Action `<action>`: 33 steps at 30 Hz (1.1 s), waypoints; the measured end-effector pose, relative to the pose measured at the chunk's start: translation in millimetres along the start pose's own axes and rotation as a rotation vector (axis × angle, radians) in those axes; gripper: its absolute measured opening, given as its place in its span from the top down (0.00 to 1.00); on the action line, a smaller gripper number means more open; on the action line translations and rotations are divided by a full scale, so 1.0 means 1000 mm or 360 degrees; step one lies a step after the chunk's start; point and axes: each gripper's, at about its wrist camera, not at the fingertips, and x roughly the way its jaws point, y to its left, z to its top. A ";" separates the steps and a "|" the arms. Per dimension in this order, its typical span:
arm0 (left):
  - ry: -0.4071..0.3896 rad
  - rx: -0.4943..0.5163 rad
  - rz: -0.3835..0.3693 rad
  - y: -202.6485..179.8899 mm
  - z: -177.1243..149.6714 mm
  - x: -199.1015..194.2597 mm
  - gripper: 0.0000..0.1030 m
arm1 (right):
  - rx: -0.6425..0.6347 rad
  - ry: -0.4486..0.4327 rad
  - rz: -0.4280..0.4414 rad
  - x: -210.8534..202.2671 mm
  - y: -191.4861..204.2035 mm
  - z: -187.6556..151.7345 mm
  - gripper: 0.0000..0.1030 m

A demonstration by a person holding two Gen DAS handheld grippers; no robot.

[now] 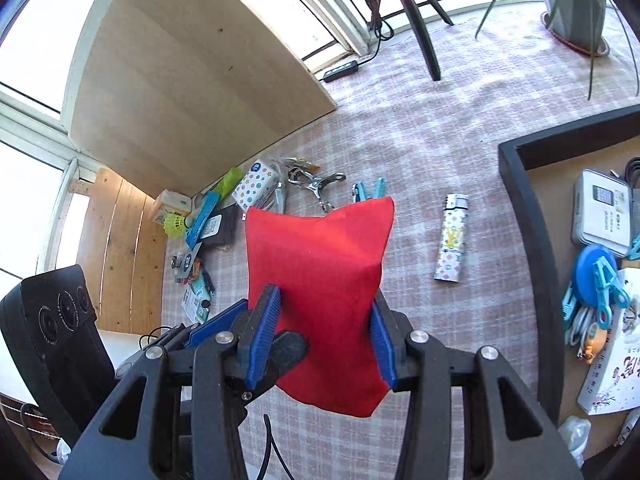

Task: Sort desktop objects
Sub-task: 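Carry the red pouch to the black tray and release it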

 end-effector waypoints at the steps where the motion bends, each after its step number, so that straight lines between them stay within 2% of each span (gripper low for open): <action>1: 0.0007 0.0030 -0.0021 -0.012 0.001 0.004 0.43 | 0.0027 -0.0020 -0.0007 -0.011 -0.012 0.000 0.58; 11: 0.0118 0.0331 -0.0214 -0.157 -0.011 0.053 0.46 | 0.0282 -0.0227 -0.0144 -0.119 -0.140 -0.028 0.58; 18: 0.0193 0.0490 -0.0256 -0.234 -0.023 0.082 0.46 | 0.0444 -0.0320 -0.0218 -0.167 -0.201 -0.050 0.58; 26: 0.0221 0.0561 -0.0241 -0.272 -0.034 0.092 0.46 | 0.0487 -0.0349 -0.0288 -0.192 -0.231 -0.064 0.57; 27: 0.0216 0.0558 -0.0230 -0.272 -0.035 0.091 0.47 | 0.0481 -0.0354 -0.0307 -0.194 -0.232 -0.064 0.56; 29: 0.0197 0.0555 -0.0206 -0.271 -0.035 0.088 0.48 | 0.0469 -0.0371 -0.0327 -0.198 -0.233 -0.064 0.44; 33: 0.0148 0.0540 -0.0137 -0.261 -0.036 0.077 0.49 | 0.0443 -0.0430 -0.0377 -0.207 -0.228 -0.062 0.41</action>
